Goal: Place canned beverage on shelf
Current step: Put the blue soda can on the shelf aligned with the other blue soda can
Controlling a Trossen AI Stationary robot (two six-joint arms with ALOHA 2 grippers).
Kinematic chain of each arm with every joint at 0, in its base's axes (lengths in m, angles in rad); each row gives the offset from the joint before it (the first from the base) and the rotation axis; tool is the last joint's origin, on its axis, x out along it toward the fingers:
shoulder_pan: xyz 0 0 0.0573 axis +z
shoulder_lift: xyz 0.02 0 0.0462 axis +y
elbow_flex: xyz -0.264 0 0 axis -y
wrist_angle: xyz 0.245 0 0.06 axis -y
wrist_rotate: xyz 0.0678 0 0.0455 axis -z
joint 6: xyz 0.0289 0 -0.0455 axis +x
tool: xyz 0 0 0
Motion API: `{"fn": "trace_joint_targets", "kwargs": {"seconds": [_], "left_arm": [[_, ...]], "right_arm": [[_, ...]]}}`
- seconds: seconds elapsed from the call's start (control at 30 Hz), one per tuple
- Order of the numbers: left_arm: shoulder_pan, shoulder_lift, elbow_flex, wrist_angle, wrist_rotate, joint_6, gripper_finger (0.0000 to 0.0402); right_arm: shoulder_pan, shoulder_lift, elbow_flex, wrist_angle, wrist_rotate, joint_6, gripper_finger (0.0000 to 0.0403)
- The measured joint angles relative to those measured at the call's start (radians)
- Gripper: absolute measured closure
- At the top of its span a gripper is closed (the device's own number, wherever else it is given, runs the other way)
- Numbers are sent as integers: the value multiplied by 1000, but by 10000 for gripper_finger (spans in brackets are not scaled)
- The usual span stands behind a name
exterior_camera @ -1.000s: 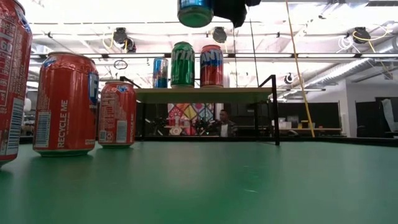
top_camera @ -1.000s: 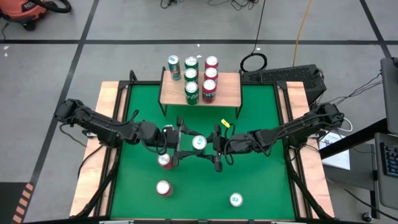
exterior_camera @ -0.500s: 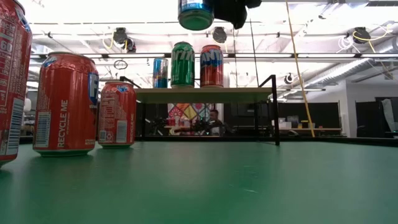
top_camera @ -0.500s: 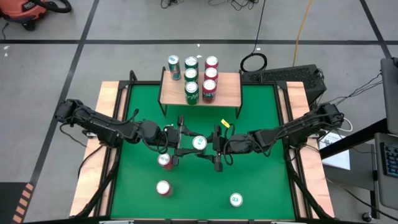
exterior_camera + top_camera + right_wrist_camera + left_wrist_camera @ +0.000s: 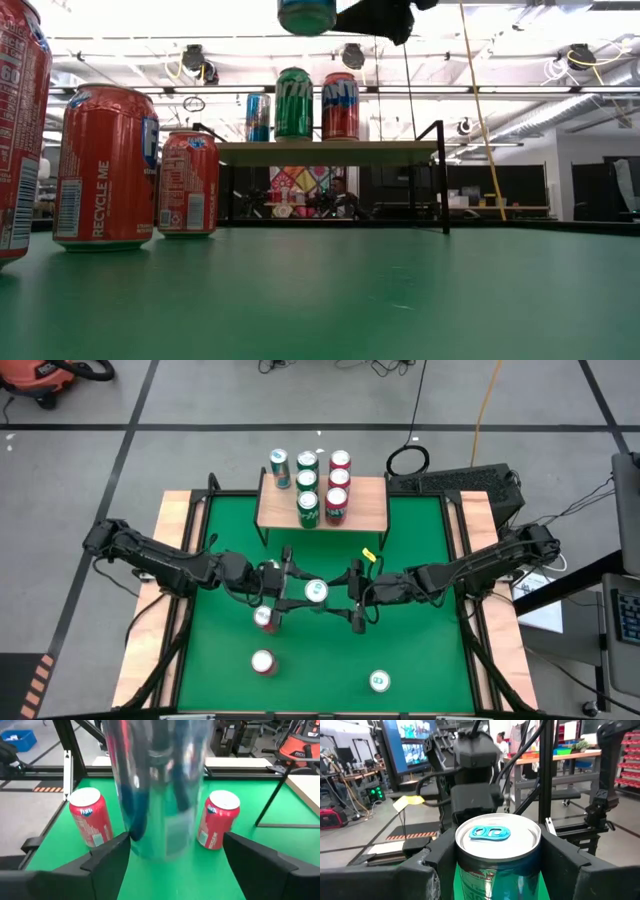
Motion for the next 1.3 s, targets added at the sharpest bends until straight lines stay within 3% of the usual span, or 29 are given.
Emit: {"fn": "trace_joint_targets", "kwargs": {"seconds": [0.33,0.63,0.9,1.3], "left_arm": [[54,-174,0,-128,5,69,187],[259,-343,0,-316,17,195,187],[523,-420,2,-370,281,221,187],[904,-304,1,-334,636,239,187]], "right_arm": [[5,-67,-1,-240,0,-10,90],[33,-71,-2,-309,-54,-25,90],[55,-71,-2,-307,-55,-29,90],[81,-70,-2,-260,-56,-11,90]]}}
